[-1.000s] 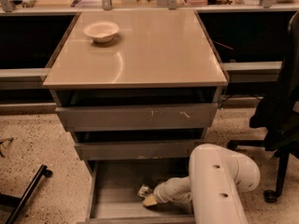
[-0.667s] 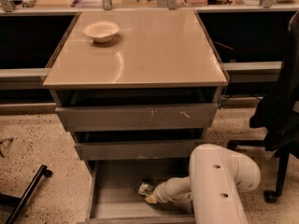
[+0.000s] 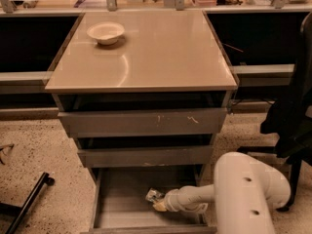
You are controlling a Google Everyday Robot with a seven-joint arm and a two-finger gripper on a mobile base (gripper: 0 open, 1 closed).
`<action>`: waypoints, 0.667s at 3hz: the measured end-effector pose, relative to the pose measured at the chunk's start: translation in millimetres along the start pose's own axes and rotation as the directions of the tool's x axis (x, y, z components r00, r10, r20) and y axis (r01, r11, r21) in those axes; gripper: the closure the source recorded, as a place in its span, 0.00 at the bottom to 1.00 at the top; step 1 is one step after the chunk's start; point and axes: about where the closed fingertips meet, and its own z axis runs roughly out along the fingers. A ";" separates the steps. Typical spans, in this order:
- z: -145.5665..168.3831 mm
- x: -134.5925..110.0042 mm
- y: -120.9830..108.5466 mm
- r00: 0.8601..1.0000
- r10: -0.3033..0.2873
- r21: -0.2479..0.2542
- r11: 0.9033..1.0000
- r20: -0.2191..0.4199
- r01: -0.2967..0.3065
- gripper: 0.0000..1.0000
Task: Pick 7up can from bottom drawer and place on counter
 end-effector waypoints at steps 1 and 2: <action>-60.1 -40.8 21.0 0.989 -0.047 -0.002 0.999 0.143 0.048 1.00; -120.3 -73.4 56.4 0.954 -0.103 0.011 0.995 0.282 0.104 1.00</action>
Offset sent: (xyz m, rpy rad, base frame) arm -0.0791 -0.0960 0.2394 0.2760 -0.4090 -0.1501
